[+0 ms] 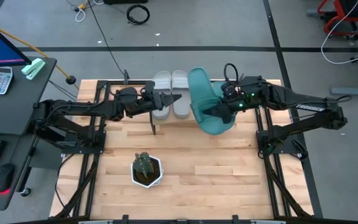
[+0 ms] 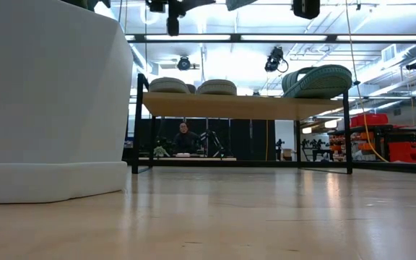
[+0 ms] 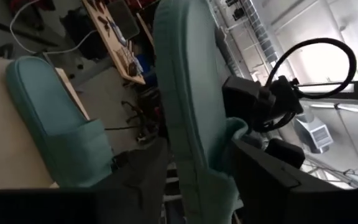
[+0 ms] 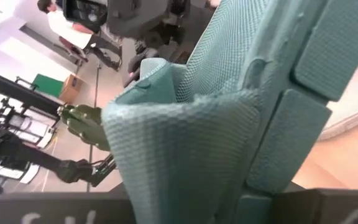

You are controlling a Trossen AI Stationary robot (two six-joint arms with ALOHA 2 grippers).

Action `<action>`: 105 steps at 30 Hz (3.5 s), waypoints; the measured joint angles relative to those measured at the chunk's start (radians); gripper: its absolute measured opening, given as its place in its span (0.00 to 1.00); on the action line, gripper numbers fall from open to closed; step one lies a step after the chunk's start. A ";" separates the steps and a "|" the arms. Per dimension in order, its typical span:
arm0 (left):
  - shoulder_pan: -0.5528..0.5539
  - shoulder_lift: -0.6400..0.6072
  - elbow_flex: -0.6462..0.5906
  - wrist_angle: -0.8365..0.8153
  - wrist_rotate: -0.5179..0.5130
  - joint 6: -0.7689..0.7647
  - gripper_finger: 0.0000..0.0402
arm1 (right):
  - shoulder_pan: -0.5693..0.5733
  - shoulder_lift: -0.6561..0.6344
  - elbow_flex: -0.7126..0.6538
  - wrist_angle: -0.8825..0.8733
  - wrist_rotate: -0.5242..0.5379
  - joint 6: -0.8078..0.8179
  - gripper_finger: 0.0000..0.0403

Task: Pick and place slides into the shelf
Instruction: Put the green slides on the shelf

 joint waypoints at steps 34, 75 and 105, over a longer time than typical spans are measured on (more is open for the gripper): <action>0.023 0.000 0.000 0.035 -0.069 -0.053 0.51 | 0.063 0.110 0.000 0.180 0.009 0.063 0.26; -0.114 0.121 0.000 0.273 -0.257 -0.070 0.62 | -0.176 0.103 0.000 0.371 0.170 0.080 0.26; -0.095 0.143 0.000 0.266 -0.253 -0.061 0.57 | -0.117 0.172 -0.001 0.407 0.167 0.135 0.26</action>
